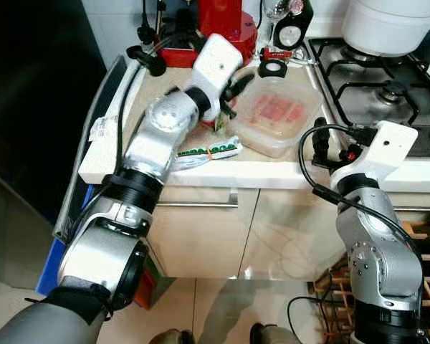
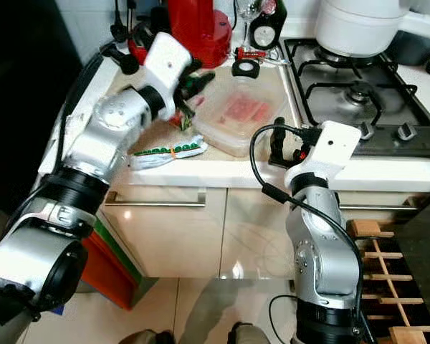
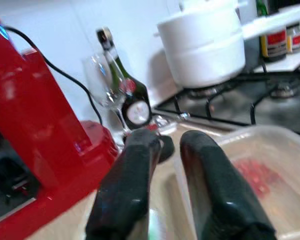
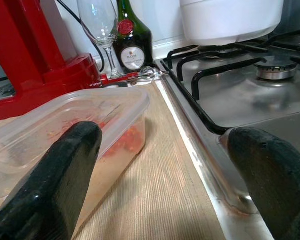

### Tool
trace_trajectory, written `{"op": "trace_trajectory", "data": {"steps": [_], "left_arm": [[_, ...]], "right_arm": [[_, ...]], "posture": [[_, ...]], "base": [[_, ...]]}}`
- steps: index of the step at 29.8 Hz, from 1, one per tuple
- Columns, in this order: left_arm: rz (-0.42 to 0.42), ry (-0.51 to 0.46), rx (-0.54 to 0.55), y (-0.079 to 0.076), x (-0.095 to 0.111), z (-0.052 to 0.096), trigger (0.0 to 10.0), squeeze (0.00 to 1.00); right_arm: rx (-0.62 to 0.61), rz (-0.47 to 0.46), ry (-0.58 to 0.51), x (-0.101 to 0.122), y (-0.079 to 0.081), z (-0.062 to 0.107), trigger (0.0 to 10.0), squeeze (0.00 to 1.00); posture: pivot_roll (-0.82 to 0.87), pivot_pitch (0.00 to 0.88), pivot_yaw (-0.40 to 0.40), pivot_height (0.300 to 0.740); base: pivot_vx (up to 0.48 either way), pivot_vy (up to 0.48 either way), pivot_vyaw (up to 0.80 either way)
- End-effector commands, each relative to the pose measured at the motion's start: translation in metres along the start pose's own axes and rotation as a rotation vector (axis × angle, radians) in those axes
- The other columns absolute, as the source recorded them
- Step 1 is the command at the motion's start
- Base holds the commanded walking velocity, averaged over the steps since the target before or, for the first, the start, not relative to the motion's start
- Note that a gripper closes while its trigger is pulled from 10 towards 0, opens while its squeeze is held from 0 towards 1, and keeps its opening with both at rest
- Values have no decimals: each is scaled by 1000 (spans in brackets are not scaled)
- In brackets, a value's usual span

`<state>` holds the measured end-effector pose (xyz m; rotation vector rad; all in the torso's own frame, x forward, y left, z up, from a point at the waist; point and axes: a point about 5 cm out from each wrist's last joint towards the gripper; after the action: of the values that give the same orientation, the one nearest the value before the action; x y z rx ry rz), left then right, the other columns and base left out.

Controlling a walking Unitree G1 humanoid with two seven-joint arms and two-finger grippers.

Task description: Restocking fridge

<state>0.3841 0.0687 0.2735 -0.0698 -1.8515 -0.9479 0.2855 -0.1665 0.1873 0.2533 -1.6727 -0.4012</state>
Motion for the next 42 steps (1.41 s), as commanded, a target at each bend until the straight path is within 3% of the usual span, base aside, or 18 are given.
{"op": "trace_trajectory", "data": {"steps": [1, 5, 6, 8, 9, 14, 21, 29, 42], "left_arm": [[-7, -32, 24, 7, 5, 2, 0, 0], [-35, -15, 25, 4, 0, 6, 0, 0], [-60, -12, 28, 1, -2, 7, 10000, 0], [-88, -19, 31, -2, -1, 7, 10000, 0], [-130, -19, 36, -5, -2, 7, 10000, 1000], [-235, 8, 18, -14, -10, 5, 10000, 1000], [-290, 43, 24, -11, -15, 0, 10000, 1000], [-275, 93, 9, -10, -26, -4, 10000, 1000], [-258, 97, -34, -15, -28, -9, 10000, 1000]], "right_arm": [[11, -2, -1, 0, 2, -2, 10000, 0], [17, 0, 0, -1, 3, -3, 10000, 0], [18, 1, 0, -1, 3, -4, 10000, 0], [19, 1, 0, -1, 3, -4, 10000, 0], [20, 2, 0, -1, 4, -4, 10000, 0], [25, 3, 0, -2, 5, -3, 10000, 0], [21, 12, -5, 1, 3, -2, 10000, 0], [20, 12, -4, 0, 4, 0, 10000, 0], [12, 11, -1, -1, 3, 3, 10000, 0]], "posture": [[-198, 52, 34, 740], [-196, 49, 32, 740], [-195, 50, 33, 740], [-194, 52, 33, 740], [-193, 55, 33, 740], [-196, 59, 32, 740], [-210, 64, 33, 740], [-214, 69, 35, 740], [-224, 75, 39, 740]], "base": [[0, 0, 0], [0, 0, 0], [0, 0, 0], [0, 0, 0], [0, 0, 0], [0, 0, 0], [0, 0, 0], [0, 0, 0], [0, 0, 0]]}}
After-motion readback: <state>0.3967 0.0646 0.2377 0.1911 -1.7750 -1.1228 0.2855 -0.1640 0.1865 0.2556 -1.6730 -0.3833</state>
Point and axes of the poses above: a point about 5 cm out from each wrist's last joint towards the gripper, its own z axis pointing back from the gripper into the wrist, its own x axis along the axis of the wrist's last joint, y = z × x, and after that the axes turned 12 degrees about -z, right-handed
